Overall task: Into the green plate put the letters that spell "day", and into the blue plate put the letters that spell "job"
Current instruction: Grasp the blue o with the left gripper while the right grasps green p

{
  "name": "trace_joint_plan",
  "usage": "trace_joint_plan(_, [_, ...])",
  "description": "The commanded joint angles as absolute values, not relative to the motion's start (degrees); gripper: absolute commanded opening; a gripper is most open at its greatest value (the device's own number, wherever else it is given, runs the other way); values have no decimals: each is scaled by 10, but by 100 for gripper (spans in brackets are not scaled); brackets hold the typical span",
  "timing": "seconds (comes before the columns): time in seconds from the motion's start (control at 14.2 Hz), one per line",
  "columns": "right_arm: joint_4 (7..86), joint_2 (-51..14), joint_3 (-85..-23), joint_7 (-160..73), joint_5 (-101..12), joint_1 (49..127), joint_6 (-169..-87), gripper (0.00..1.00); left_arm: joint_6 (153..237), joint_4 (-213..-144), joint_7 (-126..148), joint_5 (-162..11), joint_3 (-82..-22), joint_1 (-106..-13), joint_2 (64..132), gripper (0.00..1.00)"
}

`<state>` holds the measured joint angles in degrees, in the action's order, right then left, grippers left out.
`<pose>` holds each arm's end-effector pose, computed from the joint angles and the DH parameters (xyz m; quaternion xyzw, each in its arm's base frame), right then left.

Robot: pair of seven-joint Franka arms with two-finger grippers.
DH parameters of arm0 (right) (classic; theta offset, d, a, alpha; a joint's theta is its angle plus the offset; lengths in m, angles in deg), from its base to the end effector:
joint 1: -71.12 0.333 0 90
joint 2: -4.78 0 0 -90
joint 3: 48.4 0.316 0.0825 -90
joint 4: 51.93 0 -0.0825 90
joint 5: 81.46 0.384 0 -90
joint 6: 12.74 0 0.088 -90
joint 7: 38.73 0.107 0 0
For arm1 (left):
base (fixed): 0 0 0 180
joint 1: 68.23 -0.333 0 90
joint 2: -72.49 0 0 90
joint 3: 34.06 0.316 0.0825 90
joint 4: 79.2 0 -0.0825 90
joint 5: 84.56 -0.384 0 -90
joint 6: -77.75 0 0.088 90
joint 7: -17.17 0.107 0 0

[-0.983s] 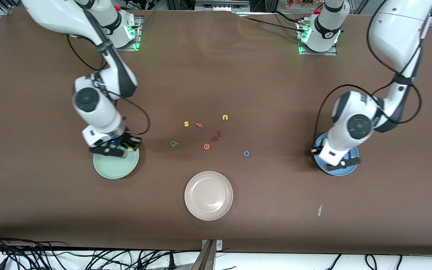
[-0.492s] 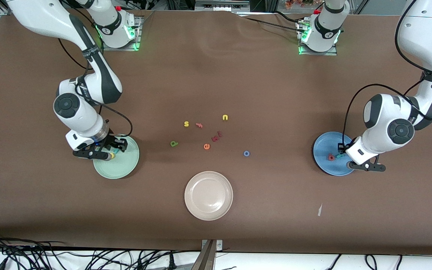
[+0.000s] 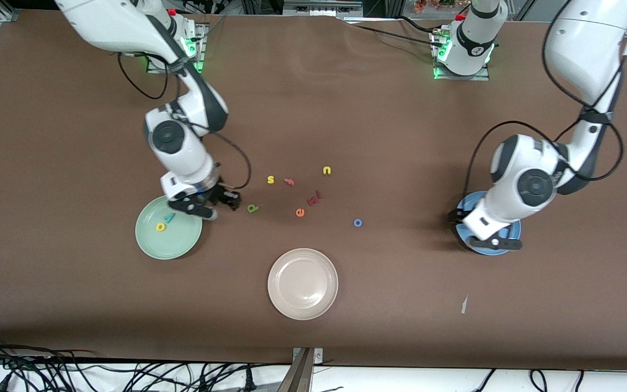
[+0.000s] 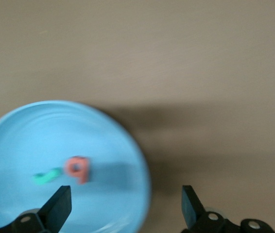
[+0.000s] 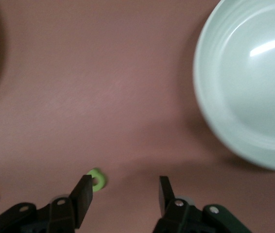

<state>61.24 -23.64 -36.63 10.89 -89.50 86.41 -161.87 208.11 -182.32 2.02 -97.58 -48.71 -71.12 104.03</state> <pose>0.5607 0.2835 0.2337 -0.9854 0.1537 -0.0525 0.0510 0.6380 -0.1150 0.2446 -0.9991 0.0301 0.0204 0.0230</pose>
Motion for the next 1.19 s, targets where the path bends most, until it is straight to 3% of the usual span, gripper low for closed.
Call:
trace_joint_plan(0.0, [610,-261,-372,180,-889,891,-1661,63,2071,-1767,0,-954,-483,-669,1081,100])
trace_joint_plan(0.35, [600,-296,-418,238,-889,945,-1701,64,2072,-1699,-1,-927,-483,-590,1133,100])
trace_joint_plan(0.77, [600,-311,-423,239,-889,953,-1710,64,2077,-1605,-86,-927,-482,-505,1210,100])
trace_joint_plan(1.12, [600,-322,-443,239,-889,971,-1729,63,2078,-1601,-101,-931,-479,-484,1236,98])
